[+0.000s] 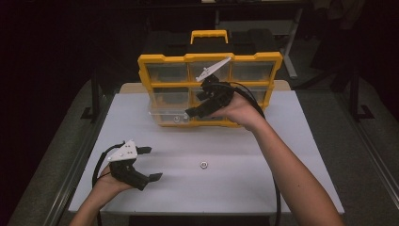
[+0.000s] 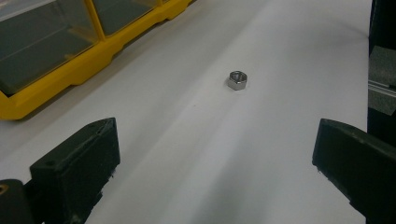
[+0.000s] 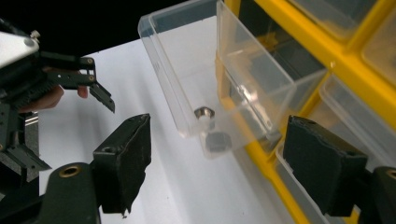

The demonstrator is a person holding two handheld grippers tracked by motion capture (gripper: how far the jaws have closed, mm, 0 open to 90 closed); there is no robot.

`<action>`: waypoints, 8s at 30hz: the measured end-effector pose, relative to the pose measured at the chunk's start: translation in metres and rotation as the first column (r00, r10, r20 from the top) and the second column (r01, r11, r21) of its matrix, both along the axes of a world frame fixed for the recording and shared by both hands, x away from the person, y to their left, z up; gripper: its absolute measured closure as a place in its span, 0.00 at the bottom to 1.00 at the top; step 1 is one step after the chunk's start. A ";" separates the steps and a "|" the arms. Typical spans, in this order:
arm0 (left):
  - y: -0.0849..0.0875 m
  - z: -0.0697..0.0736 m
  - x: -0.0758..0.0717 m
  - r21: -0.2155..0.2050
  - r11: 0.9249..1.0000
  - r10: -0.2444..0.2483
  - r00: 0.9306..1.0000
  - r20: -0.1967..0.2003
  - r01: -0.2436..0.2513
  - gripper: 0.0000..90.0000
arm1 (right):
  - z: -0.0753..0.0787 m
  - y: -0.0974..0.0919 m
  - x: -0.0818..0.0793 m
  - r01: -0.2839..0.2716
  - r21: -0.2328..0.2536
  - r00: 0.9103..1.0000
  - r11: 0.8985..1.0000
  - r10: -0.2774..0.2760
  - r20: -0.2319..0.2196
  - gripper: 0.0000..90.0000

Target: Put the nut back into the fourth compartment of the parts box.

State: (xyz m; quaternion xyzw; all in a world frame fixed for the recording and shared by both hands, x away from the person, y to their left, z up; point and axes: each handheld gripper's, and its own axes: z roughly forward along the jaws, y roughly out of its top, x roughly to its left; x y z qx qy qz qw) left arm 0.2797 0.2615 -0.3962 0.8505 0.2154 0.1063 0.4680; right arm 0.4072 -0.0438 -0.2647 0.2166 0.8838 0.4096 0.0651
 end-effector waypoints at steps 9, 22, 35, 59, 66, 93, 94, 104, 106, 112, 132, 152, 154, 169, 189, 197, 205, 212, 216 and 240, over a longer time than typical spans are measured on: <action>0.000 0.000 0.000 0.001 1.000 0.002 1.000 -0.003 -0.002 0.01 | -0.019 -0.008 -0.011 0.022 0.001 1.000 1.000 -0.022 -0.020 0.23; 0.000 0.000 0.000 0.000 1.000 0.002 1.000 -0.002 -0.002 0.01 | -0.056 -0.010 -0.031 0.013 -0.007 0.999 1.000 -0.013 -0.046 0.23; -0.001 -0.001 -0.001 0.000 1.000 0.004 1.000 -0.009 -0.004 0.01 | -0.093 -0.009 -0.047 0.012 -0.038 0.996 0.999 -0.015 -0.083 0.24; -0.001 -0.001 -0.001 0.012 1.000 -0.003 1.000 -0.008 0.003 0.01 | -0.144 -0.008 -0.066 0.031 -0.094 0.985 0.995 -0.046 -0.168 0.46; -0.001 -0.001 -0.001 0.012 1.000 -0.004 1.000 -0.006 0.004 0.01 | -0.155 -0.003 -0.069 0.023 -0.126 0.983 0.992 -0.046 -0.180 0.57; -0.003 -0.002 -0.001 0.009 1.000 -0.008 1.000 -0.006 0.008 0.01 | -0.169 0.004 -0.074 0.043 -0.205 0.985 0.978 -0.076 -0.157 0.76; -0.003 -0.001 -0.001 0.009 1.000 -0.008 1.000 -0.006 0.008 0.01 | -0.169 0.004 -0.074 0.041 -0.205 0.985 0.978 -0.074 -0.158 0.76; -0.003 -0.001 -0.001 0.008 1.000 -0.008 1.000 -0.003 0.008 0.01 | -0.158 0.003 -0.071 0.030 -0.182 0.985 0.983 -0.060 -0.159 0.76; -0.003 -0.001 -0.001 0.008 1.000 -0.008 1.000 -0.004 0.008 0.01 | -0.155 0.003 -0.070 0.027 -0.180 0.986 0.983 -0.055 -0.155 0.76; -0.003 -0.001 -0.001 0.009 1.000 -0.008 1.000 -0.004 0.008 0.01 | -0.144 0.001 -0.068 0.019 -0.167 0.988 0.986 -0.044 -0.149 0.76; -0.007 0.000 0.004 0.022 0.999 -0.025 1.000 0.010 0.025 0.01 | -0.081 -0.003 -0.050 0.003 -0.090 0.993 0.996 -0.013 -0.117 0.76; -0.009 0.001 0.003 0.012 1.000 -0.029 1.000 0.009 0.029 0.01 | -0.025 -0.002 -0.033 -0.015 -0.039 0.998 0.999 0.013 -0.054 0.77; -0.009 0.001 0.003 0.011 1.000 -0.029 1.000 0.009 0.029 0.01 | -0.020 -0.002 -0.031 -0.012 -0.038 0.998 0.999 0.010 -0.057 0.77; -0.010 0.002 0.003 0.001 1.000 -0.028 1.000 0.005 0.028 0.01 | 0.016 0.011 -0.011 -0.015 -0.005 1.000 1.000 0.015 -0.013 0.76; -0.009 0.002 0.003 -0.004 1.000 -0.030 1.000 0.000 0.030 0.01 | 0.012 0.040 0.018 0.023 -0.013 0.999 1.000 -0.023 -0.028 0.61; -0.009 0.001 0.004 0.006 0.999 -0.032 0.999 0.007 0.032 0.01 | 0.018 0.027 0.010 0.014 0.034 0.999 0.999 -0.015 0.036 0.39; -0.008 0.001 0.005 0.003 1.000 -0.028 1.000 0.004 0.028 0.01 | 0.011 0.007 -0.008 0.030 0.076 0.997 0.997 -0.035 0.064 0.27; -0.007 0.001 0.005 -0.001 1.000 -0.030 1.000 0.002 0.030 0.01 | -0.004 -0.013 -0.025 0.049 0.135 0.996 0.990 -0.059 0.070 0.18; -0.007 0.001 0.005 0.007 0.999 -0.033 0.999 0.002 0.033 0.01 | -0.014 -0.021 -0.034 0.073 0.140 0.992 0.987 -0.086 0.088 0.15; -0.008 -0.005 0.005 0.005 0.999 -0.035 0.999 0.001 0.035 0.01 | -0.100 -0.082 -0.083 0.167 0.183 0.979 0.969 -0.185 0.088 0.06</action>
